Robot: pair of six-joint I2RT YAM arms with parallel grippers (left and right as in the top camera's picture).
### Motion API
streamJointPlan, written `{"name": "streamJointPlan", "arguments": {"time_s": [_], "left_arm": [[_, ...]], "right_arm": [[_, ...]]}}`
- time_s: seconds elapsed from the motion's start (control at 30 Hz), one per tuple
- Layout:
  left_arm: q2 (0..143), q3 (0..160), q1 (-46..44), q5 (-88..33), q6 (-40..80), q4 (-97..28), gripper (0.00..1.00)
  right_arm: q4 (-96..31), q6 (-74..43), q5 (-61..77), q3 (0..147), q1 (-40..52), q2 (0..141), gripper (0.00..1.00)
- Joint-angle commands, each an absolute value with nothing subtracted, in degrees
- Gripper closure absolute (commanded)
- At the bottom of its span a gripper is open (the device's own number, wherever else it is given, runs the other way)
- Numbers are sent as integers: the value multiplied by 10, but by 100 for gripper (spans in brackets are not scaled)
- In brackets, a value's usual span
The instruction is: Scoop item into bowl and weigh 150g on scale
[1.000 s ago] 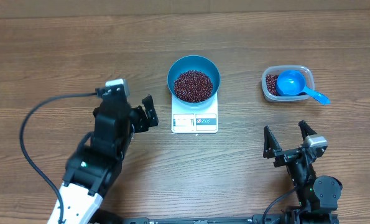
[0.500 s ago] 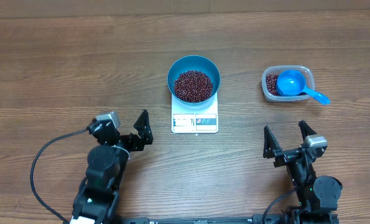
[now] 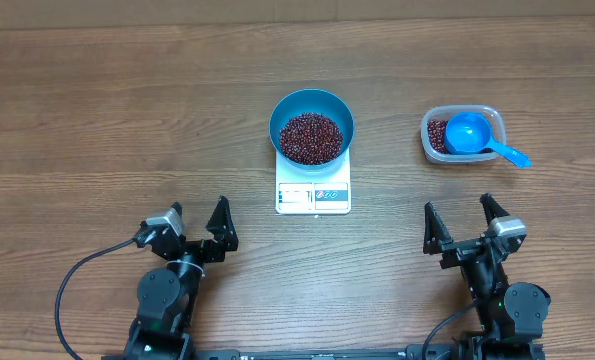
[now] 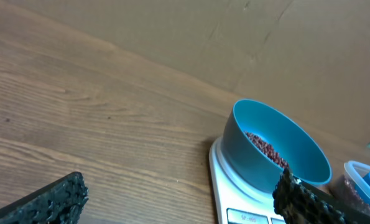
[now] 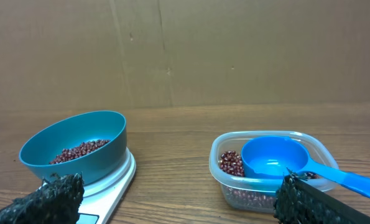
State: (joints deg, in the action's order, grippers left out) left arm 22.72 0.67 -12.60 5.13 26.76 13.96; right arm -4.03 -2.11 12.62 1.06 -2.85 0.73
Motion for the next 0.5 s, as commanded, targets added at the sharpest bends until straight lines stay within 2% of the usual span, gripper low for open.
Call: {"name": "streamJointPlan", "arguments": {"time_s": [0.0, 0.47], "left_arm": [[196, 3, -117, 50, 241, 122, 0], [20, 3, -96, 49, 99, -40, 0]], "right_arm": [[-37, -19, 120, 4, -26, 2, 0], [-37, -19, 120, 4, -26, 2, 0]]}}
